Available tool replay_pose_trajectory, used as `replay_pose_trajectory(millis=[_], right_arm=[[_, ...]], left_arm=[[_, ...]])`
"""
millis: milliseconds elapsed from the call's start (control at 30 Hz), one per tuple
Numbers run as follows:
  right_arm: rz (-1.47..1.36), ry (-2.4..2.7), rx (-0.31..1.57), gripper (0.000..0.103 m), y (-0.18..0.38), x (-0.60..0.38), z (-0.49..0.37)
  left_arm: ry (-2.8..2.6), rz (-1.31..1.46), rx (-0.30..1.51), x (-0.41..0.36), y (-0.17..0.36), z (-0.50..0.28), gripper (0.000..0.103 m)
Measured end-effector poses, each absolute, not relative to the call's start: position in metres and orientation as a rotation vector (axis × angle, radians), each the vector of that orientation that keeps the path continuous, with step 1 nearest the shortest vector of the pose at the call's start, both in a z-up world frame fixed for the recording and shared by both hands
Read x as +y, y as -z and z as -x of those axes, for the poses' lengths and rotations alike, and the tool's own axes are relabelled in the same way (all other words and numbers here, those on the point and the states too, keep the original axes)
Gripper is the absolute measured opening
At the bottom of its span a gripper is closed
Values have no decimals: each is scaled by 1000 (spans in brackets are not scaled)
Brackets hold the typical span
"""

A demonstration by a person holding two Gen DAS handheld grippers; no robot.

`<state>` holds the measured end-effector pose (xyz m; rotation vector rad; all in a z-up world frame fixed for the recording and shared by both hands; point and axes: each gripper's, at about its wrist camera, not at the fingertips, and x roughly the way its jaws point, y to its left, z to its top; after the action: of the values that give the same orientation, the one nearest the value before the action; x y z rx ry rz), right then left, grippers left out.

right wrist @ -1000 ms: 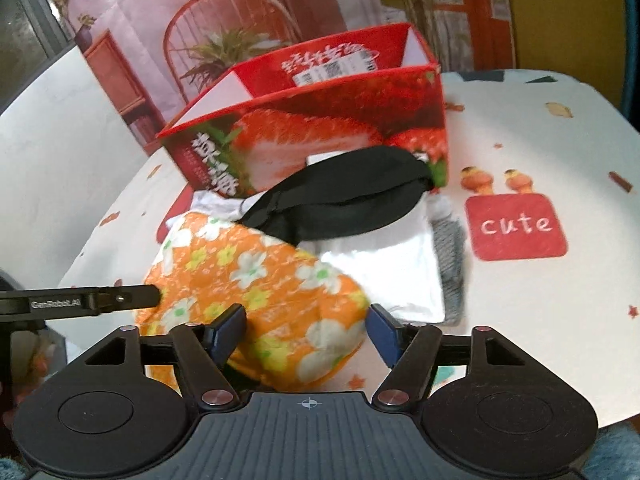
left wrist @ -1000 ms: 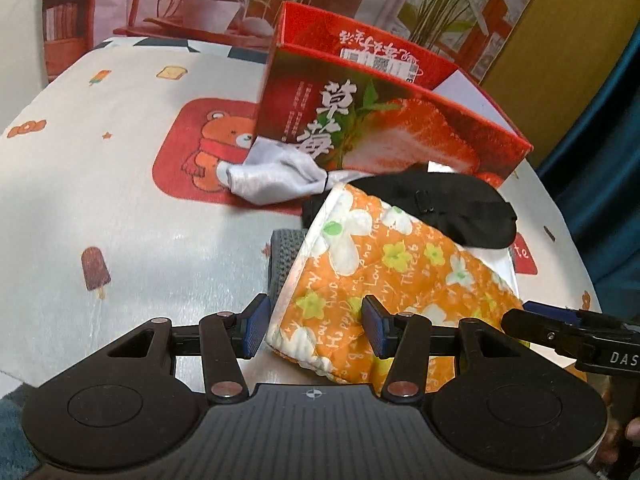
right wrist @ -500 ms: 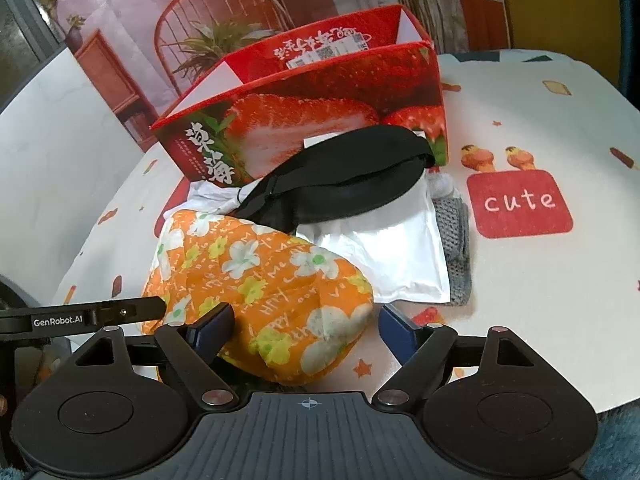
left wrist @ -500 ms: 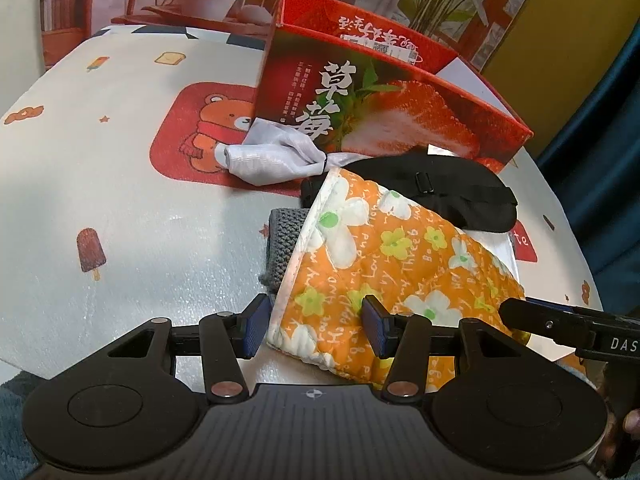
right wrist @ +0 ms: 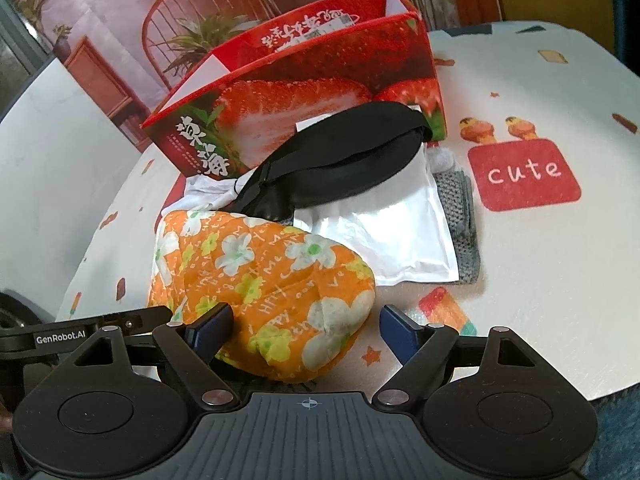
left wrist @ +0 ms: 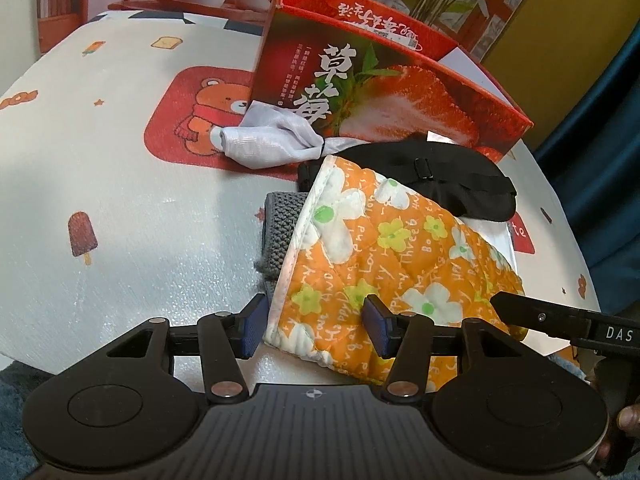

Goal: Organize soft objects
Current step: 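Close the left gripper on the cushion while the right gripper pinches its edge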

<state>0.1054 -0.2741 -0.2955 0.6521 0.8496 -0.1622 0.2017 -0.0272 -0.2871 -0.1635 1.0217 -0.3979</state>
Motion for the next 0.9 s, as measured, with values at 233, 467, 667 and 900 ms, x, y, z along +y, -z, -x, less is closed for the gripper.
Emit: replay_pose_trajectory(millis=[233, 467, 667, 900], right_arm=[[-681, 144, 849, 72, 297, -274, -105], [-583, 125, 825, 42, 285, -267, -108], [-434, 112, 788, 16, 271, -261, -113], [-256, 96, 754, 12, 261, -255, -126]], left_arm=[[398, 166, 1031, -27, 289, -203, 55], [402, 173, 1027, -26, 288, -202, 55], [398, 180, 1015, -23, 286, -200, 55], [403, 184, 985, -22, 279, -200, 55]])
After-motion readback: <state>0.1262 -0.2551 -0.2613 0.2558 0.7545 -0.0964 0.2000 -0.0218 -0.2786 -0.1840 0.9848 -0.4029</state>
